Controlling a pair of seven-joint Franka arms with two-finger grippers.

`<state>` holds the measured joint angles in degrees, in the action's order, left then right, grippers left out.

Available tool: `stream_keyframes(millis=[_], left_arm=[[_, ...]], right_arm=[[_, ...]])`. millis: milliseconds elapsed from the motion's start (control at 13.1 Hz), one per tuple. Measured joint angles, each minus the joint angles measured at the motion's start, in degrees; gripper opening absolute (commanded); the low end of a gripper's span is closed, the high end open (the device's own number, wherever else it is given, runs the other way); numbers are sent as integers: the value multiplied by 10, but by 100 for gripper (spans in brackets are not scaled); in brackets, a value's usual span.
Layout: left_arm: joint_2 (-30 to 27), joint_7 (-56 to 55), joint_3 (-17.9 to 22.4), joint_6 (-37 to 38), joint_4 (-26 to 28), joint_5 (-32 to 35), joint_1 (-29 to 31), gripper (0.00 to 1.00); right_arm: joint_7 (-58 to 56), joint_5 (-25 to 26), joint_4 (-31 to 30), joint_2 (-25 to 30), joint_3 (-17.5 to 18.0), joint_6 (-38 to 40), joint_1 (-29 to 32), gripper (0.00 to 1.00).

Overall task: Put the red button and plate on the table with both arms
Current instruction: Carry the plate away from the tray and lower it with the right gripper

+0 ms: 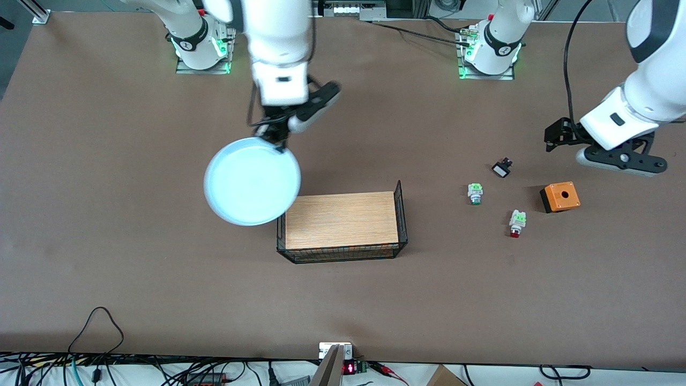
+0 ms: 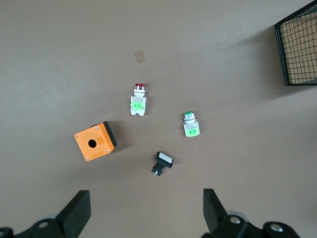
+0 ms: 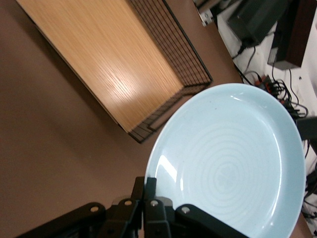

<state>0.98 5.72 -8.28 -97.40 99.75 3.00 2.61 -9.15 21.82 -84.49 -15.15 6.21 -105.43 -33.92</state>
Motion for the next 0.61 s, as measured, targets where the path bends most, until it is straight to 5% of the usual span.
stream_keyframes(millis=[306, 611], left_arm=[[-17, 0, 0, -3, 17, 0, 0, 100], [-19, -1, 0, 5, 15, 0, 0, 100]], right_arm=[[2, -1, -53, -3, -6, -4, 133, 0], [89, -1, -136, -10, -6, -55, 181, 0]])
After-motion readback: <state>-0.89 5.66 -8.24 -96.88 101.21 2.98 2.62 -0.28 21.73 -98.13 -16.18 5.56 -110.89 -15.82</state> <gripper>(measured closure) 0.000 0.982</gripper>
